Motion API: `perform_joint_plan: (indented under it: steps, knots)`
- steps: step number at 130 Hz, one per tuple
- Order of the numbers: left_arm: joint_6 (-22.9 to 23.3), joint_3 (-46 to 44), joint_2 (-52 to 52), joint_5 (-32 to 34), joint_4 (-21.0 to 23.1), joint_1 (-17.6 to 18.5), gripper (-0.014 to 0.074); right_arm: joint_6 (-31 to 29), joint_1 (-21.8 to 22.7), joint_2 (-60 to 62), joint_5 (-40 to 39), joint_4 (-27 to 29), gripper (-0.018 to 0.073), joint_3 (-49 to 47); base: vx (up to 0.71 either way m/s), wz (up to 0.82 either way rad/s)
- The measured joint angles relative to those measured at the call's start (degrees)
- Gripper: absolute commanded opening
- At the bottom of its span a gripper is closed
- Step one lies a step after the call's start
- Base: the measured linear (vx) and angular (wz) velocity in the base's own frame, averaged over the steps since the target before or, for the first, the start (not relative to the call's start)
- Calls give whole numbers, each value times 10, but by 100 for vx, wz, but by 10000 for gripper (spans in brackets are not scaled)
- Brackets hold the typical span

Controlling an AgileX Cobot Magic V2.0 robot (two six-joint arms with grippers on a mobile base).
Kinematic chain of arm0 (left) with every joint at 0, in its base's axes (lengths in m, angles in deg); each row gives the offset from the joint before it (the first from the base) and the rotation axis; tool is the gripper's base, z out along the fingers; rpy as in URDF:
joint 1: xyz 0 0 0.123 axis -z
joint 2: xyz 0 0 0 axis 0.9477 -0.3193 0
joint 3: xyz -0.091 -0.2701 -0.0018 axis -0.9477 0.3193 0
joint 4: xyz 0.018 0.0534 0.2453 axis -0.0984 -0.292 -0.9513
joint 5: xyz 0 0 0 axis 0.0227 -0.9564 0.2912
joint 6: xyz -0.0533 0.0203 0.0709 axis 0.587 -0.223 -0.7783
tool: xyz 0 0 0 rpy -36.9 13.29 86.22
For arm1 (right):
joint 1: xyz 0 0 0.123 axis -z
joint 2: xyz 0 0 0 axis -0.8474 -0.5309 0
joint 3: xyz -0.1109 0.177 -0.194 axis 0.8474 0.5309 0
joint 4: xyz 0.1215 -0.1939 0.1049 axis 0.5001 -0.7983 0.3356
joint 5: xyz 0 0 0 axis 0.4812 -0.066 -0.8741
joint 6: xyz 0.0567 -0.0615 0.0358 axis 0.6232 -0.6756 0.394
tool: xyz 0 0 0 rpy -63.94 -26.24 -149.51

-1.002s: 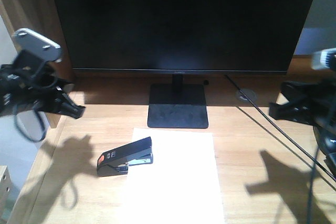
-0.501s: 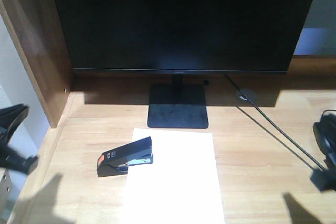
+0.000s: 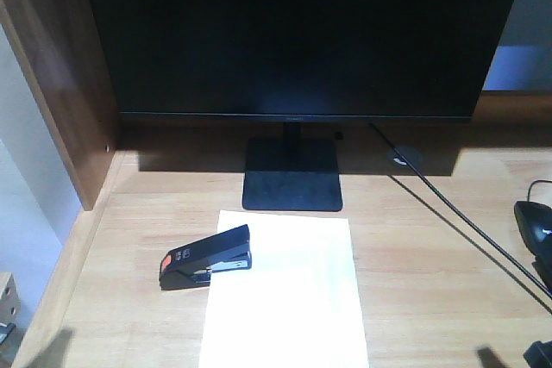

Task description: Grab stapler and paper to desk for stapling

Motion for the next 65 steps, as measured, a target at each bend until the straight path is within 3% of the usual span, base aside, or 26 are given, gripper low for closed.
perform_joint_plan:
  steps: [65]
  knots:
    - [0, 0, 1, 0, 0, 0, -6, 0, 0, 0, 0, 0, -6, 0, 0, 0]
